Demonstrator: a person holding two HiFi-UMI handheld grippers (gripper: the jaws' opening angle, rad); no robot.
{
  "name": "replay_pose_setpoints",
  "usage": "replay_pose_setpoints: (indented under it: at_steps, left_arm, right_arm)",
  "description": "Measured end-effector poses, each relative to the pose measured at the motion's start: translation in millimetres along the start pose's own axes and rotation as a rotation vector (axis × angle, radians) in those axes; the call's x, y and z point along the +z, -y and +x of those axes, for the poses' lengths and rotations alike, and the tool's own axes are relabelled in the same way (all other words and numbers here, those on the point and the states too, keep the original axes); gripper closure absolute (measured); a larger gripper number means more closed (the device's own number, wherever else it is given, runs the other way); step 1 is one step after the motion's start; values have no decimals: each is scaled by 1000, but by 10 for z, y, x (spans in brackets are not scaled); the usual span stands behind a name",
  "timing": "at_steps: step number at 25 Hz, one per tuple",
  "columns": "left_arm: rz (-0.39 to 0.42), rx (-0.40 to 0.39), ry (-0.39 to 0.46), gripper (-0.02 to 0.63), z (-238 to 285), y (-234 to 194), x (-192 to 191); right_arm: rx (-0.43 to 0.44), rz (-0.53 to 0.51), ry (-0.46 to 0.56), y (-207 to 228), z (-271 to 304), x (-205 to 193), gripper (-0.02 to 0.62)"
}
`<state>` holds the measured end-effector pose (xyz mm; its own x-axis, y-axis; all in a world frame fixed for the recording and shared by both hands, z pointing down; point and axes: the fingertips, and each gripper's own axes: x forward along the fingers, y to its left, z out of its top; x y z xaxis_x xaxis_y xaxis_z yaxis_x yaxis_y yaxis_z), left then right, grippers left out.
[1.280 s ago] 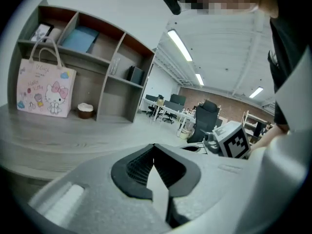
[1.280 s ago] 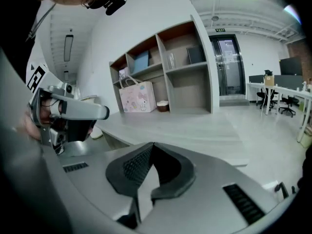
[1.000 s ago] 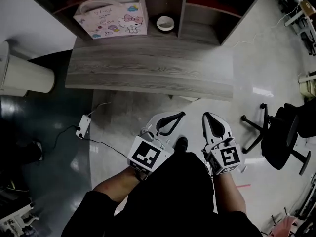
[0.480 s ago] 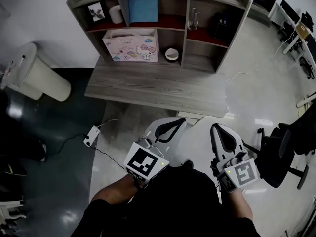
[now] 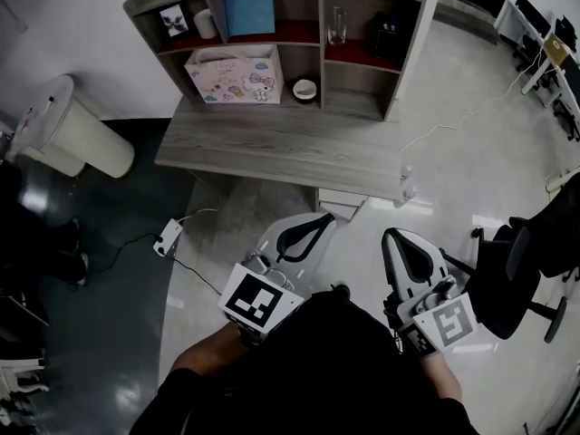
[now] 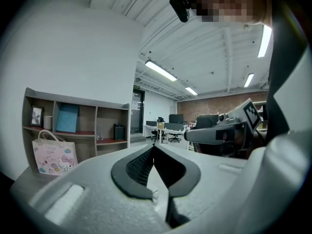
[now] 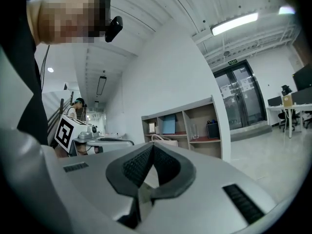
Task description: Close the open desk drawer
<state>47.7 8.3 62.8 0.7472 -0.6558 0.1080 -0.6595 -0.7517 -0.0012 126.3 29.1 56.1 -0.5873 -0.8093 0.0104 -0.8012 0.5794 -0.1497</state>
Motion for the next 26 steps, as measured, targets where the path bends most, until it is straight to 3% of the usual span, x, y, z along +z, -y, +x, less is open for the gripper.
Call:
replay_pose_setpoints:
  at_steps: [26]
  left_arm:
    - [10, -16, -18, 598, 134, 215, -26]
  right_arm:
    - [-26, -32, -2, 142, -226, -22, 584]
